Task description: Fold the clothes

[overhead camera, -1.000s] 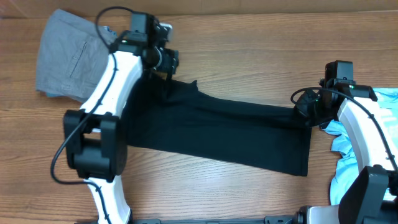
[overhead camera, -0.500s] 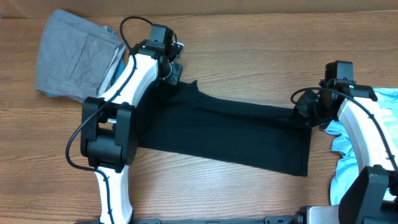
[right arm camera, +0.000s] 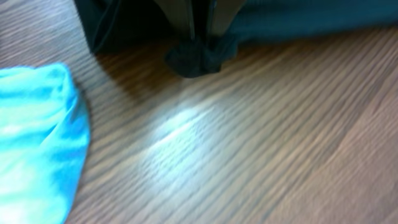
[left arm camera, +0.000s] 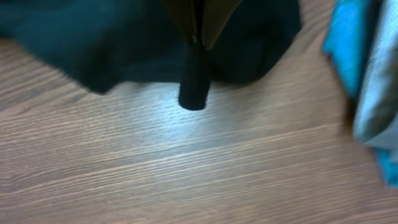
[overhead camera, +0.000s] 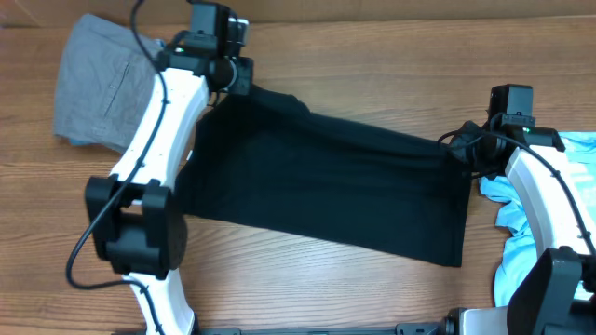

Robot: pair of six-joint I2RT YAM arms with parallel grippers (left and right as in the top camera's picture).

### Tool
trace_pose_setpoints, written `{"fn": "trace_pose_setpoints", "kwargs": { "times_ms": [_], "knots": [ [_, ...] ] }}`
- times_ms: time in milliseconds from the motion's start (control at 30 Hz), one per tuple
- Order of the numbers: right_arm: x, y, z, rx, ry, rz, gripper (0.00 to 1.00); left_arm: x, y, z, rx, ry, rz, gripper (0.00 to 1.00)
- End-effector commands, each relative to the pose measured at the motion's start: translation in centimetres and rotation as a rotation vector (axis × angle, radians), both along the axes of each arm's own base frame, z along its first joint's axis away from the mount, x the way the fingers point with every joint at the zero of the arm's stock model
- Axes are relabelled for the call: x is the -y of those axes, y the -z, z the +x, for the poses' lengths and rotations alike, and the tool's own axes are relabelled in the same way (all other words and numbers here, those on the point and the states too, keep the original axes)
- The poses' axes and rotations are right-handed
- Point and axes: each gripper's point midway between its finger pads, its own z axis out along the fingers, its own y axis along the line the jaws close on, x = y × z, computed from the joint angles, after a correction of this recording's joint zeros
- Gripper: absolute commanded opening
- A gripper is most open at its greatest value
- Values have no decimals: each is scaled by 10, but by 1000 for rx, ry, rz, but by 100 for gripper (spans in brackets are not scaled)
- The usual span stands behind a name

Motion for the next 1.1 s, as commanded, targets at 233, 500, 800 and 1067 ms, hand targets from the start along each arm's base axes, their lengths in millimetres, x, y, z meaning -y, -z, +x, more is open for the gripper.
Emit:
{"fn": "trace_pose_setpoints", "kwargs": {
  "times_ms": [233,500,800,1067],
  "knots": [
    [23,-11,10,52,21,-125,5,-13,-4,-22,-86,-33,-23,4],
    [37,-22,25,109,-34,-241,10,-21,3,-40,-166,-46,-13,4],
    [20,-1,-13,-59,-74,-150,4,-26,15,-76,-320,-31,16,4],
    [12,11,-60,-252,-88,-102,17,-43,21,-110,-455,5,74,4]
  ]
}}
